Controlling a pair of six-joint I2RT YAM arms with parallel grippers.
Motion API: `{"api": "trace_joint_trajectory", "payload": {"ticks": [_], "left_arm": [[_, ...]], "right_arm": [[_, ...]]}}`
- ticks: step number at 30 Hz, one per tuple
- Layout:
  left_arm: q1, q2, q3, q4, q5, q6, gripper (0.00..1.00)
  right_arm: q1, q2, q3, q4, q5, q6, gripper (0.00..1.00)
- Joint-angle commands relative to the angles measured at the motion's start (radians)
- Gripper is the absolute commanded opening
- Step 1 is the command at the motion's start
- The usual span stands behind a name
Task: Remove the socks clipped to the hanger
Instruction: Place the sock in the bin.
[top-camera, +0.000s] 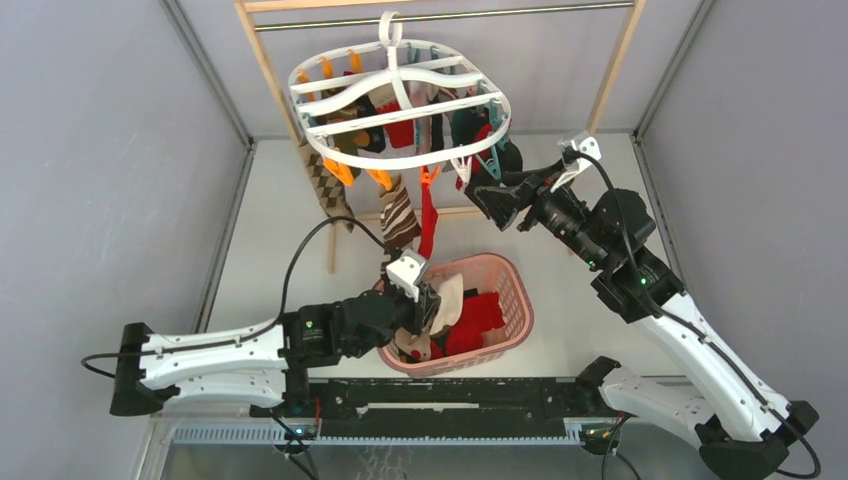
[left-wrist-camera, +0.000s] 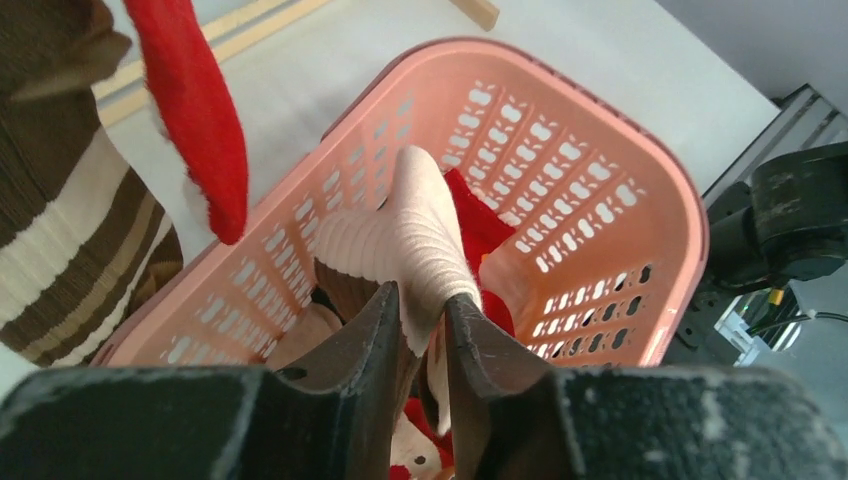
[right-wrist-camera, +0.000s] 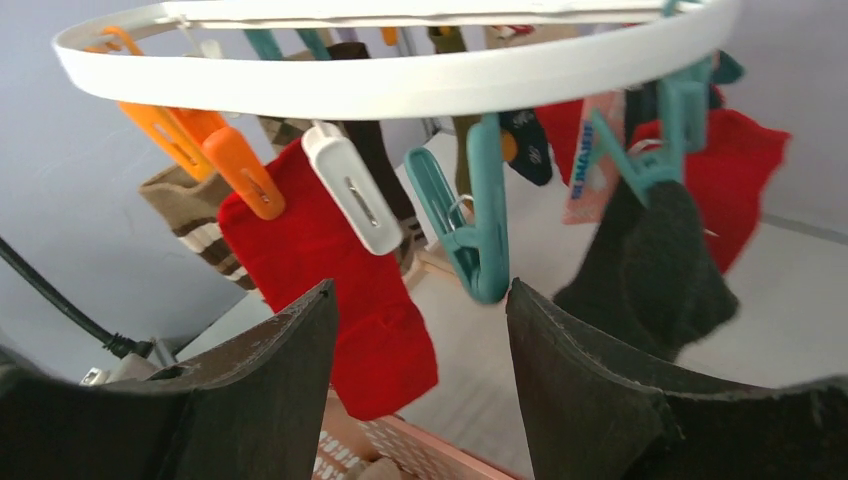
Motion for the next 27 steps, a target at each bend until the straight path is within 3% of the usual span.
{"api": "trace_joint_trajectory", "payload": {"ticks": [1,8,11,12,17,22,27], "left_arm": [[-0.005,0.009,-0.043,0.041,-0.041,-0.046,0.30],[-0.005,0.003,-0.079,0.039,-0.051,-0.070,0.55],[-0.006,-0.002,-0.077,0.031,-0.051,-0.071,0.96],[-0.008,-0.005,-0.076,0.028,-0.049,-0.070,0.99],[-0.024,-0.021,-0.062,0.009,-0.054,-0.070,1.00],[-0.043,-0.048,-0.053,-0.010,-0.067,-0.068,1.00],[-0.057,-0.061,-0.042,-0.023,-0.074,-0.064,1.00]], "right_arm": [[-0.068,-0.058,-0.027,0.009,-0.009,0.032,0.70],[-0.170,-0.102,-0.054,0.002,0.000,0.039,0.70],[-0.211,-0.097,-0.067,0.005,0.010,0.043,0.70],[-0.226,-0.093,-0.072,0.011,0.005,0.044,0.70],[-0.339,-0.036,-0.075,0.042,-0.080,0.044,0.70],[-0.469,0.030,-0.074,0.124,-0.306,0.038,0.69],[-0.520,0.083,-0.073,0.232,-0.459,0.056,0.68]]}}
